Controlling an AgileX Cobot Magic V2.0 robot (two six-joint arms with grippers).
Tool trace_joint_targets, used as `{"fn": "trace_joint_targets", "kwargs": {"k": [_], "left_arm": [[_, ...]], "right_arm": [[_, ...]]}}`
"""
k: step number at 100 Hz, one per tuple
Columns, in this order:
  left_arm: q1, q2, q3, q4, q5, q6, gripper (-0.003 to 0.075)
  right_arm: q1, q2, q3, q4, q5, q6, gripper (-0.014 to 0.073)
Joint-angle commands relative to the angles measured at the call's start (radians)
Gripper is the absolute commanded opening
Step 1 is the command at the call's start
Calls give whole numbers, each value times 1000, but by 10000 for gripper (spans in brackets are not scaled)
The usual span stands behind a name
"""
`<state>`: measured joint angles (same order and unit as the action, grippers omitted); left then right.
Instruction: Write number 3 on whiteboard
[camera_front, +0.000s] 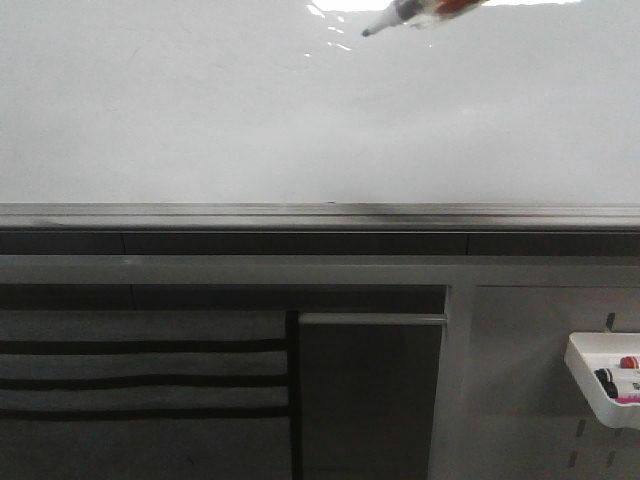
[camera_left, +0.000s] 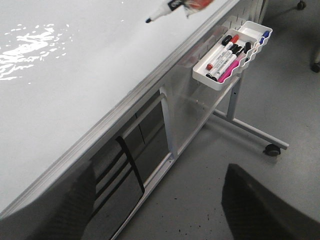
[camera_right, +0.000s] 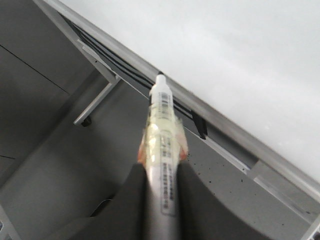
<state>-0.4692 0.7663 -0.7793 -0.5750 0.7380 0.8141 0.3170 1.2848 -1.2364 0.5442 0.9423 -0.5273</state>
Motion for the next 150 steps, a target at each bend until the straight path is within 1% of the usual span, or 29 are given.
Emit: {"fn": "trace_joint_targets", "kwargs": {"k": [1,14,29,41,63,78,86,92,102,119,126,140,150], "left_arm": [[2,-1,-23,-43,-59,-11,493],[2,-1,-23,-43,-59,-11,493],[2,-1,-23,-43,-59,-11,493],[2,-1,-23,-43,-59,-11,493],[2,-1,-23,-43,-59,-11,493],[2,-1,-23,-43,-59,-11,493],[2,-1,-23,-43,-59,-11,493],[2,-1,-23,-43,-59,-11,493],[2,-1,-23,-43,-59,-11,493],[2,-1,-23,-43,-59,-11,493],[2,-1,-23,-43,-59,-11,493],[2,-1,-23,-43,-59,-11,493],[2,-1,-23,-43,-59,-11,493]], "right_arm": [[-9,51,-105,28,-12,-1,-48],[-9,129,-175,22,-16,-1,-48],[-9,191,-208,1,-49,-1,-48],[-9,222,-208,-26,-102,-1,-48],[-9,266,-208,-36,-147,-1,-48],[-15,265,-208,-94,-175,20,-48],[-32,247,-208,-156,-161,88,-48],[-46,237,-206,-192,-95,101,-48],[-38,232,-186,-184,-66,101,-48],[23,284,-173,-170,-178,101,-48],[21,295,-177,-173,-184,101,-48],[-24,265,-177,-184,-114,103,-48],[-33,232,-150,-182,-84,103,-48]]}}
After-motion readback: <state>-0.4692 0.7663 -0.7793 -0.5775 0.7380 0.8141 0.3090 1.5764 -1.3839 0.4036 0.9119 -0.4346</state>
